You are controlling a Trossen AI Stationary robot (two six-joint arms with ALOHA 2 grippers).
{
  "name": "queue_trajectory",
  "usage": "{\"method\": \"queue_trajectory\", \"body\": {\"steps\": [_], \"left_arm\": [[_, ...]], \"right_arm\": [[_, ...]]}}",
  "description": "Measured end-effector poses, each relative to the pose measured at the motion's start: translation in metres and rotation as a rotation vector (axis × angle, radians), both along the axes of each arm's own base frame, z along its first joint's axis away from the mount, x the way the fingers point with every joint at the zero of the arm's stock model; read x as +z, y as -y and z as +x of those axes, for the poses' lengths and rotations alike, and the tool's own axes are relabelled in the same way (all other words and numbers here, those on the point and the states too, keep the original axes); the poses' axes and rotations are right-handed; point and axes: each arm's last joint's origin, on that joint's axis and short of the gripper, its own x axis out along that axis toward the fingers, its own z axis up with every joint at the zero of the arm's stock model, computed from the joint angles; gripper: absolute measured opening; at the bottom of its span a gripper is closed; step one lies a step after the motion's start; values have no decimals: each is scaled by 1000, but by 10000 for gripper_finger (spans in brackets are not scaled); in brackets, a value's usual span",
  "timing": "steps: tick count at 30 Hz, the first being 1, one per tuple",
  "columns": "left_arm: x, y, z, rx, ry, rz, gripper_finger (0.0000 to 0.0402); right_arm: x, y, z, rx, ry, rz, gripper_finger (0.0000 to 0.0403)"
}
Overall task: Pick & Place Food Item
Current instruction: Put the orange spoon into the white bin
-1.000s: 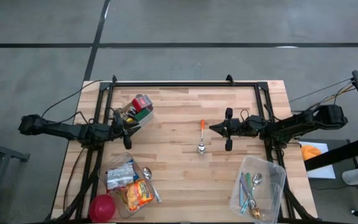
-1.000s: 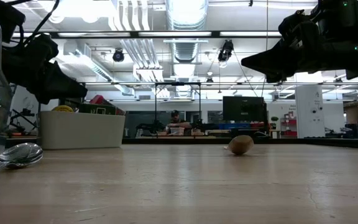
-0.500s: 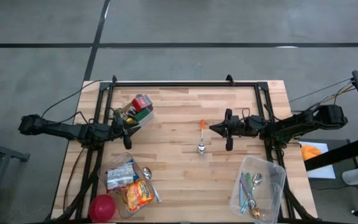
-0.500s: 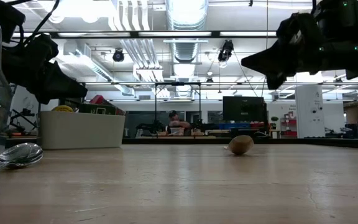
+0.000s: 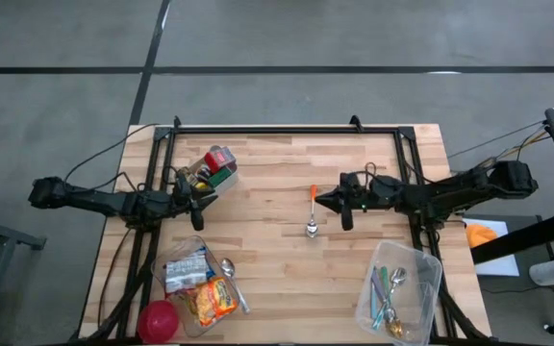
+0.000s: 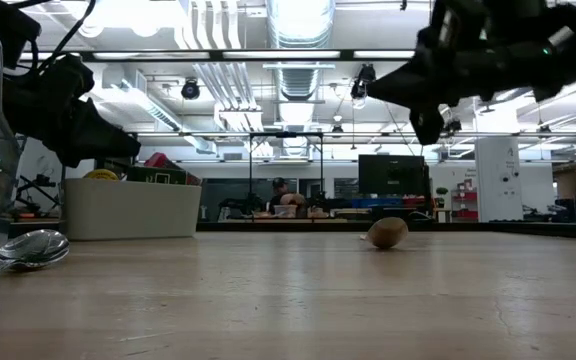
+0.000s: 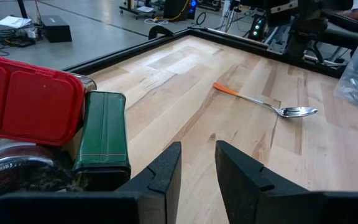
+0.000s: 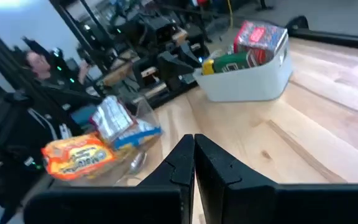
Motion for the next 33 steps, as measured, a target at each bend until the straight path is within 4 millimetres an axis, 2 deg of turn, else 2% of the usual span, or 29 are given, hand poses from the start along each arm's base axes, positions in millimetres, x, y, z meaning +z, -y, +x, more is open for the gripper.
{"method": "queue_trajectory", "body": {"steps": [9,15,19,23,29,33], "left_arm": [[0,0,0,0,0,0,101],[0,0,0,0,0,0,101],[0,0,0,0,-1,0,101],[0,0,0,0,0,0,101],[0,0,0,0,0,0,101],[0,0,0,0,-1,0,101]], "right_arm": [[23,-2,27,14,-333,-5,11],[38,-1,44,11,-340,8,11],[32,-5,52,26,-443,117,11],[16,-5,56,-15,-590,209,11],[2,-12,60,10,-657,321,11],[2,-19,61,9,-656,324,23]]}}
